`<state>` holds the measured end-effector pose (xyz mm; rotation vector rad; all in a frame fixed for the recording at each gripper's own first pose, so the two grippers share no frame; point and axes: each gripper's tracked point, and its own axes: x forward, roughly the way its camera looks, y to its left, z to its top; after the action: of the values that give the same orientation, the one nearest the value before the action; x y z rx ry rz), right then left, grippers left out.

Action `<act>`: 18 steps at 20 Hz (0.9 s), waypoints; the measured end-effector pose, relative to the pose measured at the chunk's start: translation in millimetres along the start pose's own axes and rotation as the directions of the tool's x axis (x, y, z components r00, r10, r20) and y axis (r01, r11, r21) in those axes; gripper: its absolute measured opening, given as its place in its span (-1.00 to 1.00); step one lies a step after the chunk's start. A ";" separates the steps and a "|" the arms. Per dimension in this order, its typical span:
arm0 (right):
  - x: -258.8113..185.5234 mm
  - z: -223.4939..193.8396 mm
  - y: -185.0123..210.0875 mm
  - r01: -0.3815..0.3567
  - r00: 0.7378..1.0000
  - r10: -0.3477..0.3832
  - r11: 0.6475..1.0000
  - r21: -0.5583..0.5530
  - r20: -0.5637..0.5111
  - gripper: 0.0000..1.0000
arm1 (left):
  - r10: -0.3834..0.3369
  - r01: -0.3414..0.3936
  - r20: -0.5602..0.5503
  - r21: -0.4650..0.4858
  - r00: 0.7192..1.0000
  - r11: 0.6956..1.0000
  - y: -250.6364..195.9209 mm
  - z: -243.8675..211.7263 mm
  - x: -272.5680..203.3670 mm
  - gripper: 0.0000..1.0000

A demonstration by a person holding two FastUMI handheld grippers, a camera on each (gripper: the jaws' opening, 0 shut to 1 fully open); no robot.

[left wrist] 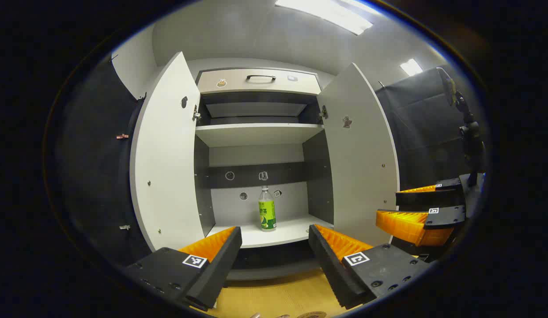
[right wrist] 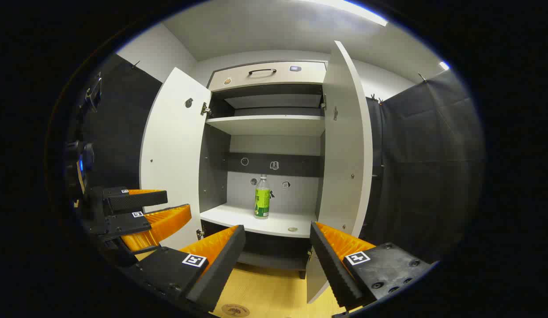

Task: Grasp the bottle in the cabinet with the left hand and place it on the coaster, then close the right door with the right hand and the left door with the left hand.

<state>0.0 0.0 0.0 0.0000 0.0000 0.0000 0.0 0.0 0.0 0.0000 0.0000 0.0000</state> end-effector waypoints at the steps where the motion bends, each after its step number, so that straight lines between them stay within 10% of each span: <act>1: -0.4 -0.3 1.4 -0.004 1.000 0.004 1.000 -0.001 0.001 0.95 | -0.005 0.005 0.006 -0.002 1.000 1.000 -0.4 0.6 -0.6 0.93; 18: 2.0 -2.5 8.1 0.011 1.000 -0.011 1.000 -0.028 -0.003 0.95 | -0.016 0.016 -0.010 -0.023 1.000 1.000 12.5 -8.8 3.2 0.93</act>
<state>2.0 8.1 -2.5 -0.0278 0.0033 -0.0106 3.2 12.5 -8.8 -0.0229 0.0103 -0.0157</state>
